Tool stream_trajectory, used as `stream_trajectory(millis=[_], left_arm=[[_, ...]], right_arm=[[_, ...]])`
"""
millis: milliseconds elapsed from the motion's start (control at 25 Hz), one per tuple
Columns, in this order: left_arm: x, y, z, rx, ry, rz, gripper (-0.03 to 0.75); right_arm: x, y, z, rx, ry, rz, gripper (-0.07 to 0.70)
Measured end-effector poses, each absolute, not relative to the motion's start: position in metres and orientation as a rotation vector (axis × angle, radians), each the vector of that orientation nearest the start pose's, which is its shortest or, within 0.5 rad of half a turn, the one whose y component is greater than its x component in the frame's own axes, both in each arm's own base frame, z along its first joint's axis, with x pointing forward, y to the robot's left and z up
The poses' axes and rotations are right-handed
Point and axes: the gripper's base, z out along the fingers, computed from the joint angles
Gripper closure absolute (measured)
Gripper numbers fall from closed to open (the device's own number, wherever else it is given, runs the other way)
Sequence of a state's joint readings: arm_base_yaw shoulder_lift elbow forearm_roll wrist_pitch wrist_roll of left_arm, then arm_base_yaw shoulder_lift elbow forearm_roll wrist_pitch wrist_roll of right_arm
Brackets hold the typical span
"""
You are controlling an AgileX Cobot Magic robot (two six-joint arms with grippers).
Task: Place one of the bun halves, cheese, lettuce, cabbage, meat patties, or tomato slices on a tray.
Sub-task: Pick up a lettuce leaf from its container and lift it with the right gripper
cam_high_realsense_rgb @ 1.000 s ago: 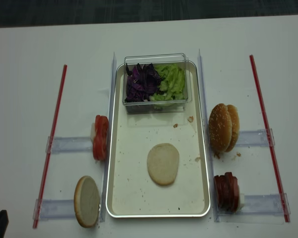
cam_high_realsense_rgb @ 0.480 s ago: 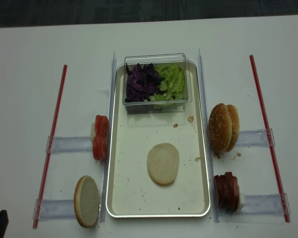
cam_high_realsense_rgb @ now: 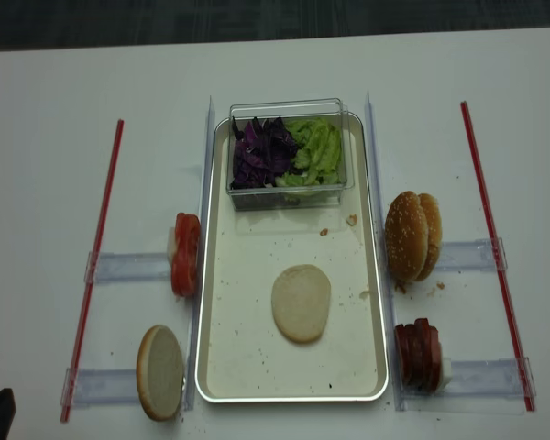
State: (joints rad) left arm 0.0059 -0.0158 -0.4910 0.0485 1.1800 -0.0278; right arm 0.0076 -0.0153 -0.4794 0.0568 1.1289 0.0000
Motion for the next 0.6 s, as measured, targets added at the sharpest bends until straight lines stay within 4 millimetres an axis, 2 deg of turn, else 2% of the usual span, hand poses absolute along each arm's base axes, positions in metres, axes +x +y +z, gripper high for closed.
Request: stream_trajectory(millis=[600], left_arm=[[-0.0118,0.004,0.2654,-0.042,2.156,0.046,0.276]], right_arm=[[-0.008,0.0046,0.2662,-0.013,2.117,0.073,0.008]])
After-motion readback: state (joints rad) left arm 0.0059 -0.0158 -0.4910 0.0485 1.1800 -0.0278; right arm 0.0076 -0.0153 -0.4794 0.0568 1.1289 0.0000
